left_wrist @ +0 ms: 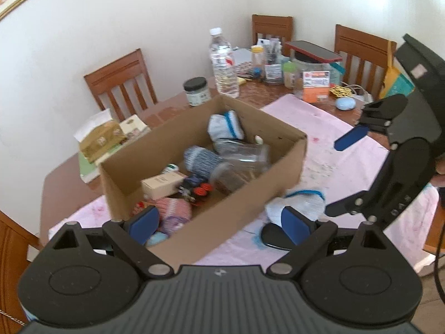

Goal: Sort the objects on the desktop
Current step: 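Move both tools back toward the white knit sock bundle and black oval piece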

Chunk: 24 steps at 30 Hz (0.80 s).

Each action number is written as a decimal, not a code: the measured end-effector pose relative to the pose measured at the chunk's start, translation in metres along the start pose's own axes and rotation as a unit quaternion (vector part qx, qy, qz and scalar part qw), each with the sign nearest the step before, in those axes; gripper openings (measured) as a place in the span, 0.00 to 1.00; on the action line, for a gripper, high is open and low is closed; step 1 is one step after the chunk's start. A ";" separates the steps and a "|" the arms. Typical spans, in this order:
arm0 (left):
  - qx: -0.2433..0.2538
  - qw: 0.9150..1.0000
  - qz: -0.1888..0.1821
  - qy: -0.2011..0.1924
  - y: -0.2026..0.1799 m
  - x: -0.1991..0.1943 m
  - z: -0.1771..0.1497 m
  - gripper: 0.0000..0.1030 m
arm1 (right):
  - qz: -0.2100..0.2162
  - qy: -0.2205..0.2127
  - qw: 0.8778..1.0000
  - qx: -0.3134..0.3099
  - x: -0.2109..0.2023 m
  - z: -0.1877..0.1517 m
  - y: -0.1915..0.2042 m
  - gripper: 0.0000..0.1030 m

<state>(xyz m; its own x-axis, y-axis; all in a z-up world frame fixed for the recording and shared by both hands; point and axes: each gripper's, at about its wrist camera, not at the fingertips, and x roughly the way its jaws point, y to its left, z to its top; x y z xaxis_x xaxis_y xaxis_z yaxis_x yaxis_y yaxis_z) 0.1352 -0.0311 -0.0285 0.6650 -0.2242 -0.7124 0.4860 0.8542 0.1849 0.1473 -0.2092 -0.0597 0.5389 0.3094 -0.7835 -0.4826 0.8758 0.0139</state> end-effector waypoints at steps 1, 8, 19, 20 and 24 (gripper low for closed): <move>0.000 1.000 -0.005 0.003 -0.003 0.002 -0.001 0.92 | 0.000 0.003 1.000 0.003 0.001 -0.003 -0.001 1.00; 0.006 0.998 -0.052 0.022 -0.023 0.018 -0.015 0.92 | -0.003 0.016 1.000 0.011 0.008 -0.013 -0.005 1.00; 0.028 0.995 -0.078 0.063 -0.051 0.072 -0.048 0.92 | -0.002 0.049 0.999 0.013 0.015 -0.037 -0.015 1.00; 0.030 0.995 -0.075 0.064 -0.053 0.078 -0.052 0.92 | -0.003 0.051 0.999 0.014 0.016 -0.038 -0.016 1.00; 0.039 0.993 -0.081 0.071 -0.060 0.095 -0.063 0.92 | -0.004 0.054 0.998 0.023 0.017 -0.041 -0.020 1.00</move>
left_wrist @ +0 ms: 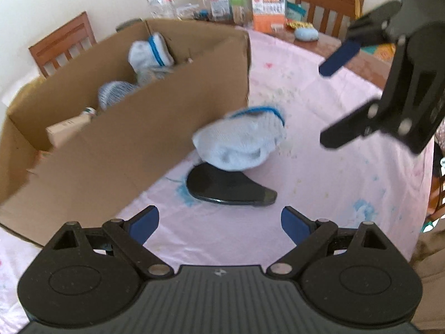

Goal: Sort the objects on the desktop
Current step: 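Move both tools back toward the white knit sock bundle and black oval piece, then grasp the black oval piece with the left tool while the right tool grasps the white knit sock bundle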

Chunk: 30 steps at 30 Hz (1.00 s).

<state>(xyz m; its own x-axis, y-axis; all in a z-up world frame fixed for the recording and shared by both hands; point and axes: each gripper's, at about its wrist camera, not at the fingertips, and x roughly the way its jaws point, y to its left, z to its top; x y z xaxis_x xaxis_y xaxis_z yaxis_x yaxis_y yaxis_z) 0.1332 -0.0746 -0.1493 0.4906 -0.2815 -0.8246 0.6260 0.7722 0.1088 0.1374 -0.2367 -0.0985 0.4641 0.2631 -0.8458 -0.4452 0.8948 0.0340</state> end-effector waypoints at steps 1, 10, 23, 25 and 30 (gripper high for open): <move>0.006 1.000 -0.001 -0.001 -0.001 0.003 -0.001 0.92 | 0.000 0.000 1.000 0.003 0.000 0.000 -0.001 1.00; 0.026 0.999 -0.025 -0.012 0.002 0.024 0.001 0.96 | 0.001 0.009 1.000 0.012 0.002 -0.004 -0.010 1.00; 0.024 0.996 -0.088 -0.023 0.013 0.046 0.016 0.99 | 0.002 0.019 0.999 0.031 0.007 -0.005 -0.021 1.00; 0.035 0.994 -0.096 -0.026 0.011 0.045 0.016 0.99 | 0.003 0.022 0.999 0.033 0.008 -0.005 -0.022 1.00; 0.049 0.993 -0.106 -0.020 0.009 0.043 0.014 0.99 | 0.006 0.026 0.999 0.038 0.010 -0.005 -0.023 1.00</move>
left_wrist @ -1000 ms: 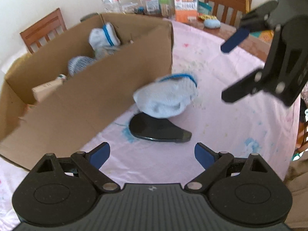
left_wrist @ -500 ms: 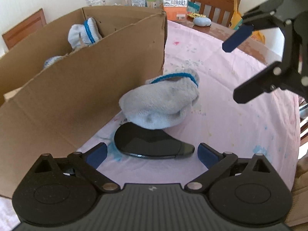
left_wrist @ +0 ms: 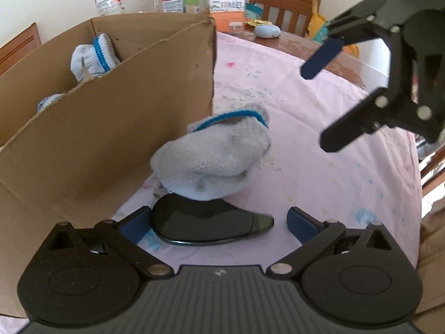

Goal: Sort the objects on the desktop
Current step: 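Grasp the black oval piece with the left tool while the right tool grasps the white knit sock bundle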

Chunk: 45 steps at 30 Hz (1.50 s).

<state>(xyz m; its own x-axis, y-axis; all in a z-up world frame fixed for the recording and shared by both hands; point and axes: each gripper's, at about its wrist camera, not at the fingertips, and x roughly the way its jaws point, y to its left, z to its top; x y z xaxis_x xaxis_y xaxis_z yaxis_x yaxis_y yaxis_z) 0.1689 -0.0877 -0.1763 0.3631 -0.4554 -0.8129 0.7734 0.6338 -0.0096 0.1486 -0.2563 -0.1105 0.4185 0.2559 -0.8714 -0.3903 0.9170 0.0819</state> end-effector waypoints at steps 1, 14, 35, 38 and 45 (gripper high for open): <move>0.001 1.000 -0.001 0.002 -0.001 -0.001 -0.001 0.98 | 0.001 0.000 1.000 -0.001 0.000 0.001 0.000 1.00; -0.031 0.999 0.022 -0.010 -0.002 -0.005 -0.002 0.87 | 0.020 0.000 1.000 -0.012 0.015 0.010 0.014 1.00; -0.042 0.998 0.045 0.006 0.006 -0.028 -0.022 0.87 | 0.044 -0.011 0.996 -0.074 0.051 0.040 0.043 0.88; -0.048 0.998 0.049 0.004 0.008 -0.032 -0.022 0.87 | 0.039 -0.004 0.995 -0.088 0.061 0.042 0.047 0.84; -0.053 0.997 0.057 -0.001 0.009 -0.040 -0.022 0.87 | 0.036 0.005 0.995 -0.093 0.073 0.043 0.046 0.74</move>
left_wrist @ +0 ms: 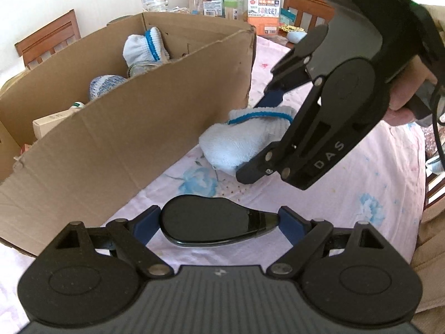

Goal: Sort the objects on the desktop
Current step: 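Grasp the black oval piece with the left tool while the right tool grasps the white knit sock bundle, then carry the black oval piece and white sock bundle up over the box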

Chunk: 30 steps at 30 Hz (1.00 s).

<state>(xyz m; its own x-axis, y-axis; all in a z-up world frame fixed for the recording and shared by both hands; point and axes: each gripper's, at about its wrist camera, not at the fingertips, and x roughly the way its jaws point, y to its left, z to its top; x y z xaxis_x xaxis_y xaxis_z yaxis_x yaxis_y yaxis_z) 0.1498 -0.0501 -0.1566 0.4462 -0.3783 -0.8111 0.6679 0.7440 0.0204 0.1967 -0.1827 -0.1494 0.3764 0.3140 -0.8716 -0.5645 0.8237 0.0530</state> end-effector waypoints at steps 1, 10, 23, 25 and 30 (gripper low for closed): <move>-0.001 1.000 0.001 -0.001 0.001 0.000 0.001 0.87 | 0.003 0.000 1.000 0.000 0.000 0.000 -0.001 0.70; 0.001 1.000 0.014 -0.009 -0.002 -0.012 0.007 0.87 | 0.007 -0.006 1.000 0.003 -0.008 -0.002 -0.001 0.65; 0.008 0.999 0.030 -0.023 -0.009 -0.040 0.018 0.87 | 0.012 -0.027 0.999 -0.032 -0.049 -0.001 0.011 0.65; 0.010 0.999 0.032 -0.027 -0.009 -0.047 0.020 0.87 | 0.014 -0.033 0.999 -0.039 -0.057 0.000 0.013 0.65; 0.014 0.998 0.036 -0.044 -0.006 -0.067 0.029 0.87 | 0.012 -0.055 0.997 -0.054 -0.076 0.011 0.019 0.65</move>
<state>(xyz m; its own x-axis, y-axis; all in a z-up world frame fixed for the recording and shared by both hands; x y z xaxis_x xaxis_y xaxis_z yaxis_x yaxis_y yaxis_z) 0.1335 -0.0454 -0.0857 0.5431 -0.3716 -0.7529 0.6483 0.7555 0.0947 0.1656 -0.1862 -0.0766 0.4365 0.3877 -0.8119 -0.6475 0.7619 0.0157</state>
